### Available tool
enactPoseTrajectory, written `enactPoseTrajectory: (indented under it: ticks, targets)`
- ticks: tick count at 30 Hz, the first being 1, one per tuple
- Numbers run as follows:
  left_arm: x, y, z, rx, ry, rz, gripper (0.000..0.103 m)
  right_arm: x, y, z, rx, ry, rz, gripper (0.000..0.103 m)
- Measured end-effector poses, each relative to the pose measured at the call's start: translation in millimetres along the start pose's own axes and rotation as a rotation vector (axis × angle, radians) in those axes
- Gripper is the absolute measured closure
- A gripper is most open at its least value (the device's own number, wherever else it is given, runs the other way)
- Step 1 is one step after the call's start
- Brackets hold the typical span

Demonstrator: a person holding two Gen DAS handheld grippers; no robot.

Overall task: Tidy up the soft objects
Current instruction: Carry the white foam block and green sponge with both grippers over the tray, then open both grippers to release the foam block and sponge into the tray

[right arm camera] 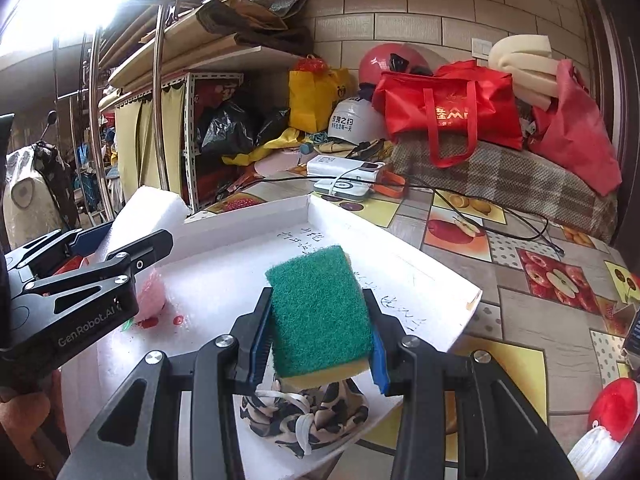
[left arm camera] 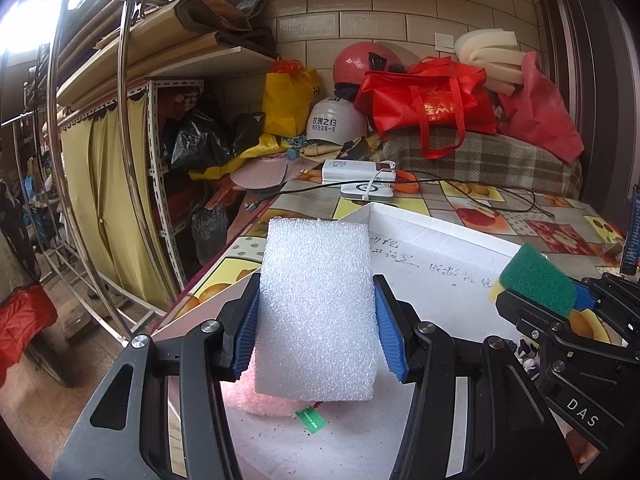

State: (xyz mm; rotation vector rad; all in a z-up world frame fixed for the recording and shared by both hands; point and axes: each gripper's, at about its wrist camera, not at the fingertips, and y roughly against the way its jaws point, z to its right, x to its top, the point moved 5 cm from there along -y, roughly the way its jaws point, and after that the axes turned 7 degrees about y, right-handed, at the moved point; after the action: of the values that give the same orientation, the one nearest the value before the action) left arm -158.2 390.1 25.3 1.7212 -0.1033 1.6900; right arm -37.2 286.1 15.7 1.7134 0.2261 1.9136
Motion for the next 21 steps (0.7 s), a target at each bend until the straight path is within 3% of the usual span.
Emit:
enactPoseTrajectory:
  ticks: [5, 9, 10, 11, 13, 16, 21]
  targets:
    - [0.5, 2.6, -0.5, 0.016, -0.002, 0.018, 0.05, 4.5, -4.0, -15.6, 0.02, 0.085, 0.007, 0.06]
    - [1.1, 2.7, -2.3, 0.037, 0.003, 0.023, 0.05, 4.5, -2.7, -13.7, 0.017, 0.082, 0.018, 0.057]
    - [1.2, 3.1, -3.3, 0.044, 0.007, 0.025, 0.048, 4.6, -2.2, -11.3, 0.015, 0.071, 0.022, 0.049]
    - [1.0, 3.8, -4.8, 0.052, 0.01, 0.028, 0.046, 4.5, -1.6, -9.1, 0.012, 0.061, 0.025, 0.033]
    - [1.3, 5.0, -7.8, 0.077, 0.02, 0.038, 0.022, 5.0, 0.4, -7.8, 0.001, 0.054, 0.037, 0.015]
    - [2.0, 6.8, -14.8, 0.093, 0.052, 0.051, 0.003, 5.6, 3.2, -8.1, -0.013, 0.056, 0.055, 0.015]
    - [2.0, 10.5, -17.2, 0.104, 0.063, 0.071, 0.0, 6.9, 3.2, -6.2, -0.036, 0.051, 0.065, 0.007]
